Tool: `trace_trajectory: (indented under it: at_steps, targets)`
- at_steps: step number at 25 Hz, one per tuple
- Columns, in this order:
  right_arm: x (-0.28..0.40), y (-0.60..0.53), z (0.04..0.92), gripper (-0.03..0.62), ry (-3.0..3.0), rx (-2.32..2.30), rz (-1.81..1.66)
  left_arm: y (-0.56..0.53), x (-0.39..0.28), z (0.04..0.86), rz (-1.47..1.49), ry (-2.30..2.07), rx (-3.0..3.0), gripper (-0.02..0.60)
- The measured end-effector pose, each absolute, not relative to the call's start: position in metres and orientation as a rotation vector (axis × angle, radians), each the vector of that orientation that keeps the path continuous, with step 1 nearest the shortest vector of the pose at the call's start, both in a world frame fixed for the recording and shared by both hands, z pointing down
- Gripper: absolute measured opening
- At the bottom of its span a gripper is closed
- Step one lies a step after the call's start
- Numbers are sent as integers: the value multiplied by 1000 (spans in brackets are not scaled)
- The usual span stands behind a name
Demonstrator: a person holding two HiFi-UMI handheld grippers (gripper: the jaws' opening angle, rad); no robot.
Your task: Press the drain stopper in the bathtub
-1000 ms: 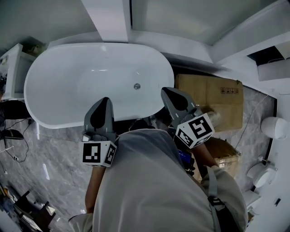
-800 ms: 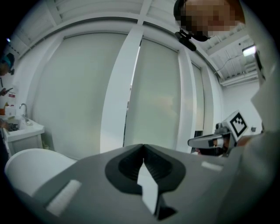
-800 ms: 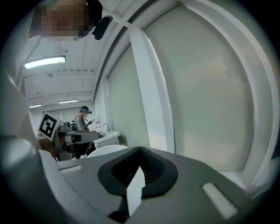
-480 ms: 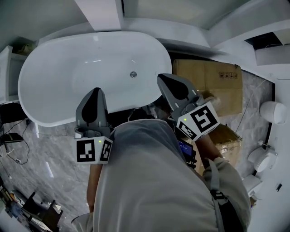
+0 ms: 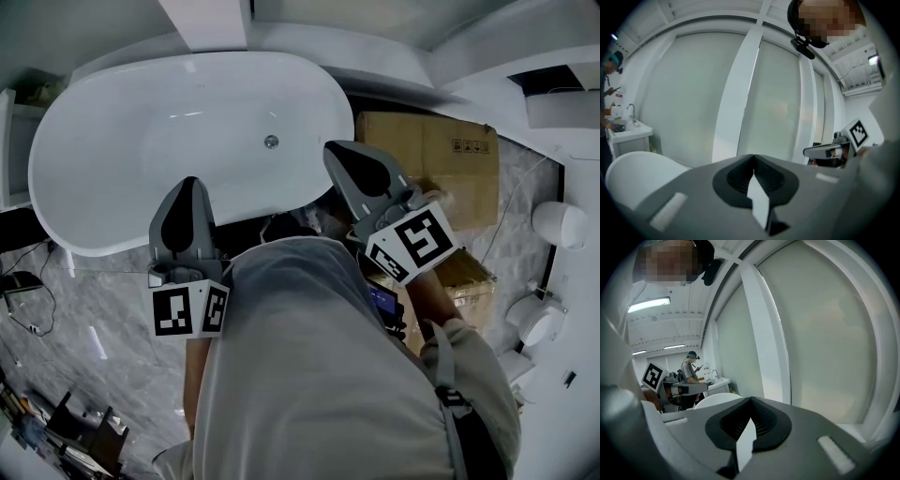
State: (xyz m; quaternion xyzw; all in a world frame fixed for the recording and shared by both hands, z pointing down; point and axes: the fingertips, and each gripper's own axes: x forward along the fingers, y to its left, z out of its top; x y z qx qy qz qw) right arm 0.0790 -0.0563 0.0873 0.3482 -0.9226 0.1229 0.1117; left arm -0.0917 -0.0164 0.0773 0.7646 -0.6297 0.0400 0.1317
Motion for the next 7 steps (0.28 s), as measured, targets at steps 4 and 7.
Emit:
trace_trajectory:
  at_steps: [4, 7]
  targets:
    - [75, -60, 89, -11, -2719, 997, 354, -21, -90, 82, 120, -1825, 2217, 0]
    - [69, -65, 89, -11, -2727, 973, 336, -30, -90, 83, 113, -1823, 2216, 0]
